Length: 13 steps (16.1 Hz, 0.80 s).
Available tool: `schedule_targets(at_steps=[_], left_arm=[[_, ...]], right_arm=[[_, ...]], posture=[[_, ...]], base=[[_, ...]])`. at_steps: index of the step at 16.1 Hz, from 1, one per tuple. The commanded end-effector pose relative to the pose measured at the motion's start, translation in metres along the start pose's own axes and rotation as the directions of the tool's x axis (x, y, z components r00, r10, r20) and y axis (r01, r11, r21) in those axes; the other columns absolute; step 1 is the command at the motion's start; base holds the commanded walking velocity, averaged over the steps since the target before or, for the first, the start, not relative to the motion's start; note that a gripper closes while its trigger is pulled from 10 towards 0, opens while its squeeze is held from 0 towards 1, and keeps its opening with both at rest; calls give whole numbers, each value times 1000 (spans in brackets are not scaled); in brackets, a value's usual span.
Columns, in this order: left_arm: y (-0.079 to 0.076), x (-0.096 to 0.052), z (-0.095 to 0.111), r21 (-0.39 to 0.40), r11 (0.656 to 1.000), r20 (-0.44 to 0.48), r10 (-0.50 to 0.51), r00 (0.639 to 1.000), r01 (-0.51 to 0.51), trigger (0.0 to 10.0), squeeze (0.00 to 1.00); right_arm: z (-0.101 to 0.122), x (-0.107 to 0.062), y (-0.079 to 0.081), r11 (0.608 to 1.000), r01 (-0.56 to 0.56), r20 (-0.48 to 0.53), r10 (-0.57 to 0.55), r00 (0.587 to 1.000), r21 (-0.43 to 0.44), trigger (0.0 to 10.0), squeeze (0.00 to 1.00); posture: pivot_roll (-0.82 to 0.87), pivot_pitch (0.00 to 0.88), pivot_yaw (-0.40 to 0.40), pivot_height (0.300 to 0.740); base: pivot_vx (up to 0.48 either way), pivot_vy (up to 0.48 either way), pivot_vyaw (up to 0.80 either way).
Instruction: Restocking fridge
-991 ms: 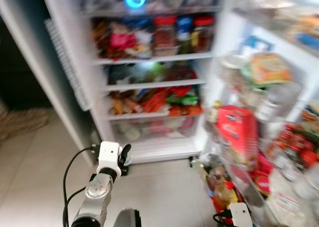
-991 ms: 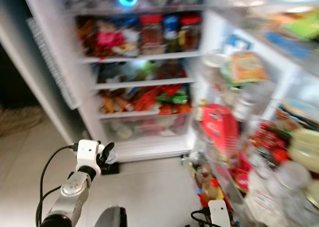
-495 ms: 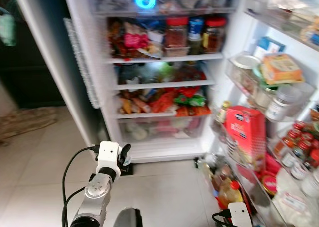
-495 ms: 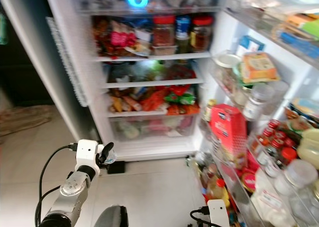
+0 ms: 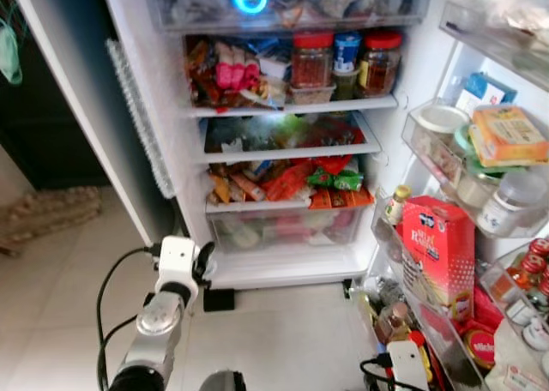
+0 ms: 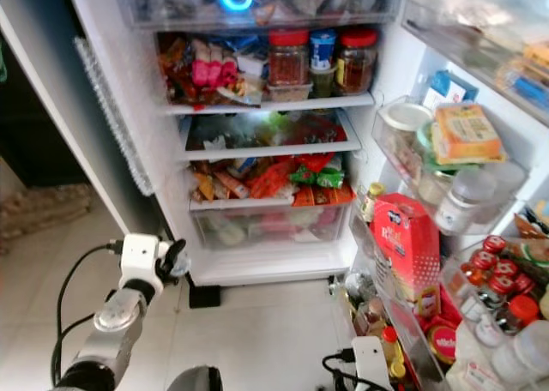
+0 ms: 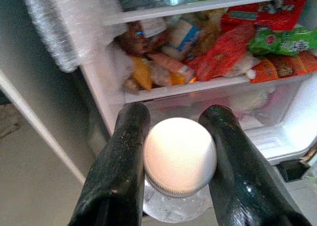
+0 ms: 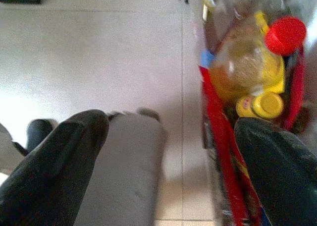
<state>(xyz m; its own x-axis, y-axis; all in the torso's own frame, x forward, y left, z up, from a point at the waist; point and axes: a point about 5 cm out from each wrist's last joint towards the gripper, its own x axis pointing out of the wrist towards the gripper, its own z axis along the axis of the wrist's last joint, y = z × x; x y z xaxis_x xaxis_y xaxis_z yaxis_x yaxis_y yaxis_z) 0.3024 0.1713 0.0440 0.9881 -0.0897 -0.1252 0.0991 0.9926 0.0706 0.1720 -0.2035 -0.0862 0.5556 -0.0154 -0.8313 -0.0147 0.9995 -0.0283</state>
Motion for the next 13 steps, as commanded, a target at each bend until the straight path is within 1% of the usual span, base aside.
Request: schedule_targets(at_steps=[1, 13], left_arm=[[1, 1, 1, 14, 1000, -1, -4, 1000, 4, 10000, 0], [1, 2, 3, 34, 999, 2, -20, 1000, 20, 10000, 0]], right_arm=[[0, 0, 0, 1000, 2, -5, -2, 1000, 17, 10000, 0], [-1, 0, 2, 1000, -4, -8, 4, 1000, 25, 10000, 0]], posture=[[-63, 0, 4, 637], [-60, 0, 9, 637]], base=[[262, 0, 0], [265, 0, 0]])
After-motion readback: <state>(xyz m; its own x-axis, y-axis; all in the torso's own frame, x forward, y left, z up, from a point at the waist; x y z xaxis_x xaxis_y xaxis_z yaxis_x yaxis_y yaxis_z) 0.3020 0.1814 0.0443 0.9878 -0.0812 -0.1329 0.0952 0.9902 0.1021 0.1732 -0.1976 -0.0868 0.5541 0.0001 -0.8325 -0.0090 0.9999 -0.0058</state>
